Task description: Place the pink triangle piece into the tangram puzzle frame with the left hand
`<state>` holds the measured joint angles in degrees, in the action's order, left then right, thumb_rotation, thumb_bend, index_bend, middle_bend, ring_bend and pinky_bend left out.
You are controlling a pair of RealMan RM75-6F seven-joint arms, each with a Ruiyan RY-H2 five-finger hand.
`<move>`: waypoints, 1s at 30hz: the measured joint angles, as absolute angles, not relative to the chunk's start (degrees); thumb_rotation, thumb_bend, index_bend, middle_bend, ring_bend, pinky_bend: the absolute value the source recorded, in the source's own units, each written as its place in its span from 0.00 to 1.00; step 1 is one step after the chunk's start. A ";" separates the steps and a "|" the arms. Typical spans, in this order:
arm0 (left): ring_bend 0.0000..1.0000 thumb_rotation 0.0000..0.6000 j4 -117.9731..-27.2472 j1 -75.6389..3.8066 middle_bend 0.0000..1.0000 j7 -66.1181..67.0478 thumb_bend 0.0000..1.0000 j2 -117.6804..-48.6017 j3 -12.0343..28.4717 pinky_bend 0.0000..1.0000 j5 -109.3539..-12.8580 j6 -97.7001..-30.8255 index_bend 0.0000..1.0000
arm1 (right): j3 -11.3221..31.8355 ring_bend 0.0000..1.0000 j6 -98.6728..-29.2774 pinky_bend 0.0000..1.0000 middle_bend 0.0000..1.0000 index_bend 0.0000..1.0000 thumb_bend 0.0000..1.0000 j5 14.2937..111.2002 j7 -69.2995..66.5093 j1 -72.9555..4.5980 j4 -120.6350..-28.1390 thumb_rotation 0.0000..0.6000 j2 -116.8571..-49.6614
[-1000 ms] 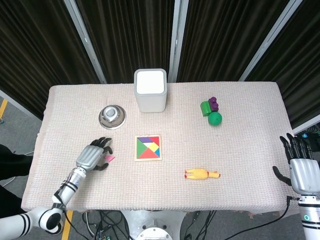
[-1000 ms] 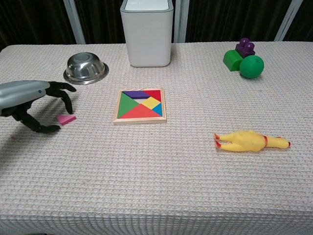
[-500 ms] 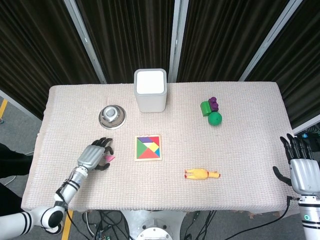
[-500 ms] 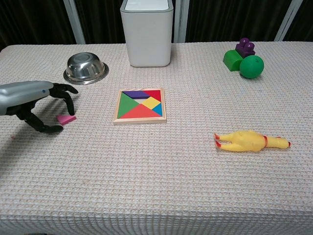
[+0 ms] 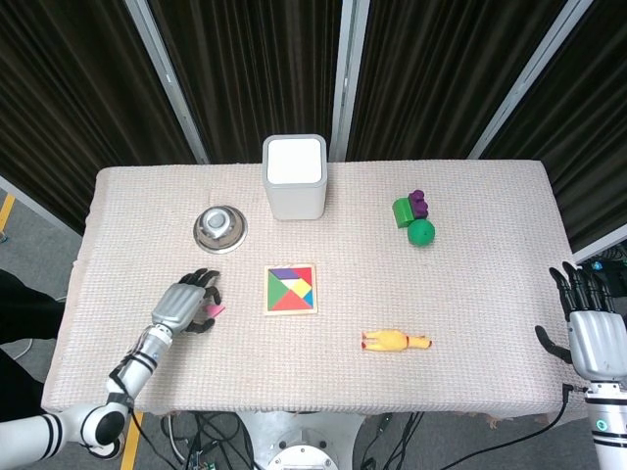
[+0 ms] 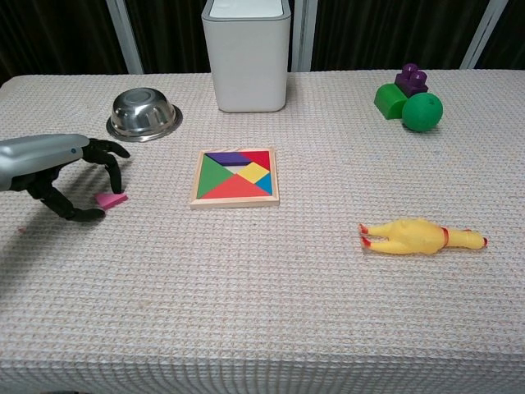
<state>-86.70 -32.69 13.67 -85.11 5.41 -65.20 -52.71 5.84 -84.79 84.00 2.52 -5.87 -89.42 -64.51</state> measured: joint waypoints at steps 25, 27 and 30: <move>0.00 1.00 -87.00 -33.56 0.09 14.08 0.32 -85.32 5.11 0.14 -63.67 -52.96 0.46 | 5.79 0.00 -84.45 0.00 0.00 0.00 0.18 83.80 2.19 -5.95 -88.94 1.00 -64.75; 0.00 1.00 -87.16 -33.63 0.09 14.16 0.32 -85.30 5.15 0.14 -63.66 -53.06 0.46 | 5.80 0.00 -84.48 0.00 0.00 0.00 0.18 83.81 2.20 -5.94 -88.95 1.00 -64.74; 0.00 1.00 -87.36 -33.70 0.09 14.66 0.32 -85.31 5.18 0.14 -63.42 -53.29 0.46 | 5.78 0.00 -84.50 0.00 0.00 0.00 0.18 83.84 2.18 -5.93 -88.95 1.00 -64.76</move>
<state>-87.36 -33.70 14.66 -85.31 5.18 -63.42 -53.29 5.78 -84.50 83.84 2.18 -5.93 -88.95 -64.76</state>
